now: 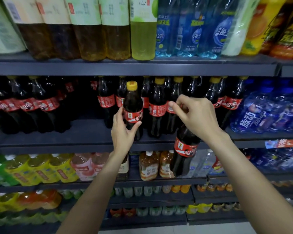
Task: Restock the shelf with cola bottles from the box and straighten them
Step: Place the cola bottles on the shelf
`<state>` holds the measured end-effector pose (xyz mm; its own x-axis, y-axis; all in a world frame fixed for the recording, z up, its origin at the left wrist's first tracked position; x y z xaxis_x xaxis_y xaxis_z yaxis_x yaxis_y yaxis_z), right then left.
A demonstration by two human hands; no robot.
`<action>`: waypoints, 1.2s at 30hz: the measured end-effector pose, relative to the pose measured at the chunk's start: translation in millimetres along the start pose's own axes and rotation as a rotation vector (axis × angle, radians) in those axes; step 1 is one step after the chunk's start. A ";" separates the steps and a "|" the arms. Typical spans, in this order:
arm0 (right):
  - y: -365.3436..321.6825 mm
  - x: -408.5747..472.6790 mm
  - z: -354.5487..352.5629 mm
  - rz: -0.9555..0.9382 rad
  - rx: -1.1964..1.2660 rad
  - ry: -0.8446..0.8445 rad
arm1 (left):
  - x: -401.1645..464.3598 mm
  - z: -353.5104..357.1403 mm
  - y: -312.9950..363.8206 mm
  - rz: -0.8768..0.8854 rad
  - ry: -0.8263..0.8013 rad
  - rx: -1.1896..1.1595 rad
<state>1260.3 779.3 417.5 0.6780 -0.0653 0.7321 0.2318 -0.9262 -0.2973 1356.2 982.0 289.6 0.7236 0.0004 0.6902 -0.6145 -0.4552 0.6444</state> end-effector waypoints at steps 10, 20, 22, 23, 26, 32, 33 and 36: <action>31.9 13.7 -17.7 0.028 -0.036 0.169 | 16.5 18.9 -7.8 -0.008 0.037 0.048; 33.1 22.5 -18.0 -0.145 -0.103 0.471 | -36.1 43.4 63.7 0.300 0.119 0.107; 34.2 26.9 -17.3 -0.164 -0.126 0.499 | -42.5 75.7 87.2 0.344 -0.086 0.058; 35.9 28.5 -15.9 -0.169 -0.123 0.502 | -43.9 91.7 95.3 0.328 -0.168 0.038; 43.6 32.7 -10.9 -0.163 -0.104 0.495 | -39.4 128.8 103.1 0.221 -0.250 -0.008; 58.3 41.8 -9.3 -0.024 -0.083 0.348 | -34.6 158.2 95.0 0.148 -0.182 -0.079; 61.8 36.2 -11.1 -0.009 -0.073 0.324 | -36.3 159.2 93.0 0.141 -0.162 -0.097; 83.8 3.9 -19.9 0.127 0.033 0.334 | -39.6 161.5 89.7 0.133 -0.109 -0.122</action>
<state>1268.5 694.0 407.7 0.4388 -0.3015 0.8465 0.1863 -0.8910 -0.4140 1323.2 797.3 267.0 0.6589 -0.1520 0.7368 -0.7358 -0.3339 0.5891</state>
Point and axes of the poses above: each hand's wrist, its own x-axis towards the middle knuckle, its own z-axis out of the palm, y = z × x, the point moved 6 cm from there along x, towards the middle knuckle, and after that the axes turned 10 degrees about z, right-handed, at the moved point
